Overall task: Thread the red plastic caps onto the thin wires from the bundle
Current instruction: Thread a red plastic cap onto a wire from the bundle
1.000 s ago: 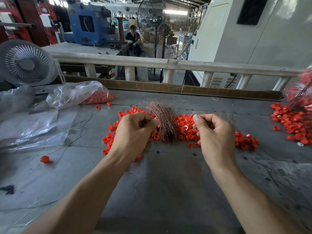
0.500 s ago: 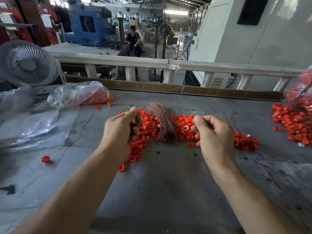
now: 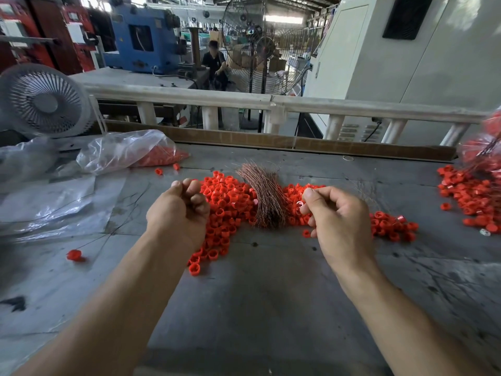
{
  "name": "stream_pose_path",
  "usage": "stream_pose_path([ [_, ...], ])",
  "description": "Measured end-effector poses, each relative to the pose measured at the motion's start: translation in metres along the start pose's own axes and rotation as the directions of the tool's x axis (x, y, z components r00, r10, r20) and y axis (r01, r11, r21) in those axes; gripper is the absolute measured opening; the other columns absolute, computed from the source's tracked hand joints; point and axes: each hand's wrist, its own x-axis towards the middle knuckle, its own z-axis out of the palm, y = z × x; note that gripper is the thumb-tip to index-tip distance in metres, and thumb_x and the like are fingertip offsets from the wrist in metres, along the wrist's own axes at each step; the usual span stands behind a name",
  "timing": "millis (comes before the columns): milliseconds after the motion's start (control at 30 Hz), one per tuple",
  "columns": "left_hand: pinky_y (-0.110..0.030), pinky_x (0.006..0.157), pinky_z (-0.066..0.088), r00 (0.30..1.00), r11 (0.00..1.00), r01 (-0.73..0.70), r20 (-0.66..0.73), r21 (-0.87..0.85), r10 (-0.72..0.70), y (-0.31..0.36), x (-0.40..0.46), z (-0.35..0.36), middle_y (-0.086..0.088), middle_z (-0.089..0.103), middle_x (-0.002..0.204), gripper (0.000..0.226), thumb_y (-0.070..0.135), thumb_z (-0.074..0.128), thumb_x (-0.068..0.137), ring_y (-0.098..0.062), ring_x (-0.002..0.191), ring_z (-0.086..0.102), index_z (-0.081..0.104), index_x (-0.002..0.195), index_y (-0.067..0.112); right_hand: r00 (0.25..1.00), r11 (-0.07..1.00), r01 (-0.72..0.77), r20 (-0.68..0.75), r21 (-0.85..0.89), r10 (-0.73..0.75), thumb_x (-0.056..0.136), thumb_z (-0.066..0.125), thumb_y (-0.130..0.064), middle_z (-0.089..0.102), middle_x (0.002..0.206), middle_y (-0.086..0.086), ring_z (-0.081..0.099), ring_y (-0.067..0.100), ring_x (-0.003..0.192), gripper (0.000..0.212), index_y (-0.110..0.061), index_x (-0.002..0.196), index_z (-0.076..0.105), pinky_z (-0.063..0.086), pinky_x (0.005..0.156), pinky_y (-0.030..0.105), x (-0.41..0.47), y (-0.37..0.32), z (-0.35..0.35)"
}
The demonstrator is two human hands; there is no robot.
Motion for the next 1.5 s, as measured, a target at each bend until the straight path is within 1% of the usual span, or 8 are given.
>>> stream_pose_path([
  [200, -0.019, 0.041, 0.037, 1.000, 0.998, -0.011, 0.000, 0.068, 0.011, -0.001, -0.003, 0.000, -0.001, 0.063, 0.062, 0.023, 0.024, 0.046, 0.108, -0.010, 0.044, 0.047, 0.060, 0.099, 0.008, 0.999, 0.994, 0.031, 0.047, -0.106, -0.026, 0.096, 0.069, -0.027, 0.071, 0.068, 0.000, 0.059, 0.010, 0.058, 0.024, -0.018, 0.073, 0.070, 0.056, 0.064, 0.045, 0.000, 0.006, 0.002],
  [367, -0.022, 0.041, 0.036, 0.985, 0.898, -0.145, 0.150, 0.416, 0.090, -0.007, -0.003, 0.000, -0.001, 0.066, 0.066, 0.019, 0.025, 0.059, 0.101, -0.011, 0.051, 0.048, 0.071, 0.100, 0.010, 0.988, 0.948, 0.113, 0.137, -0.297, -0.075, 0.093, 0.072, -0.029, 0.071, 0.072, -0.010, 0.066, 0.006, 0.072, 0.018, -0.022, 0.077, 0.071, 0.053, 0.074, 0.032, 0.000, 0.009, 0.002],
  [433, -0.021, 0.041, 0.036, 0.947, 0.725, -0.312, 0.266, 0.615, 0.181, -0.012, -0.006, 0.000, -0.001, 0.070, 0.066, 0.020, 0.027, 0.064, 0.099, -0.010, 0.050, 0.047, 0.075, 0.092, 0.013, 0.983, 0.929, 0.127, 0.170, -0.348, -0.070, 0.092, 0.073, -0.030, 0.070, 0.070, -0.009, 0.065, 0.009, 0.068, 0.018, -0.022, 0.077, 0.071, 0.054, 0.069, 0.035, 0.000, 0.010, 0.002],
  [600, -0.028, 0.051, 0.047, 0.785, -0.008, -0.593, 0.580, 0.805, 0.216, -0.031, -0.014, -0.004, 0.008, 0.070, 0.065, 0.025, 0.049, 0.081, 0.080, -0.005, 0.051, 0.058, 0.072, 0.074, 0.027, 0.979, 0.926, 0.104, 0.202, -0.362, -0.031, 0.092, 0.073, -0.032, 0.069, 0.068, -0.008, 0.063, 0.008, 0.066, 0.018, -0.021, 0.077, 0.071, 0.052, 0.067, 0.035, 0.001, 0.012, 0.003],
  [733, -0.033, 0.064, 0.055, 0.769, -0.274, -0.581, 0.627, 0.766, 0.121, -0.037, -0.017, -0.006, 0.015, 0.067, 0.070, 0.025, 0.051, 0.086, 0.073, -0.001, 0.066, 0.061, 0.070, 0.079, 0.032, 0.977, 0.927, 0.105, 0.210, -0.360, -0.029, 0.091, 0.073, -0.033, 0.070, 0.068, -0.009, 0.063, 0.005, 0.066, 0.018, -0.022, 0.076, 0.071, 0.051, 0.067, 0.030, 0.001, 0.014, 0.004],
  [900, -0.035, 0.069, 0.055, 0.730, -0.361, -0.582, 0.664, 0.729, 0.163, -0.035, -0.015, -0.006, 0.015, 0.066, 0.074, 0.008, 0.036, 0.078, 0.084, -0.009, 0.075, 0.062, 0.074, 0.083, 0.029, 0.973, 0.930, 0.118, 0.229, -0.348, -0.038, 0.091, 0.074, -0.032, 0.070, 0.067, -0.011, 0.063, 0.003, 0.065, 0.020, -0.023, 0.073, 0.070, 0.047, 0.059, 0.020, -0.001, 0.016, 0.005],
  [1233, -0.034, 0.068, 0.054, 0.731, -0.399, -0.554, 0.656, 0.731, 0.186, -0.036, -0.016, -0.006, 0.013, 0.068, 0.077, 0.009, 0.036, 0.072, 0.088, -0.011, 0.078, 0.064, 0.073, 0.085, 0.028, 0.965, 0.935, 0.134, 0.257, -0.327, -0.048, 0.091, 0.074, -0.032, 0.070, 0.067, -0.010, 0.063, 0.004, 0.064, 0.021, -0.024, 0.072, 0.070, 0.048, 0.059, 0.023, -0.003, 0.016, 0.006],
  [1500, -0.028, 0.058, 0.047, 0.574, -0.301, -0.703, 0.764, 0.645, 0.295, -0.036, -0.025, 0.000, 0.013, 0.066, 0.068, 0.020, 0.045, 0.070, 0.091, -0.004, 0.066, 0.059, 0.069, 0.081, 0.028, 0.964, 0.951, 0.160, 0.247, -0.265, -0.094, 0.092, 0.074, -0.026, 0.072, 0.076, -0.013, 0.065, 0.002, 0.074, 0.010, -0.024, 0.083, 0.073, 0.048, 0.068, 0.019, -0.002, 0.012, 0.006],
])
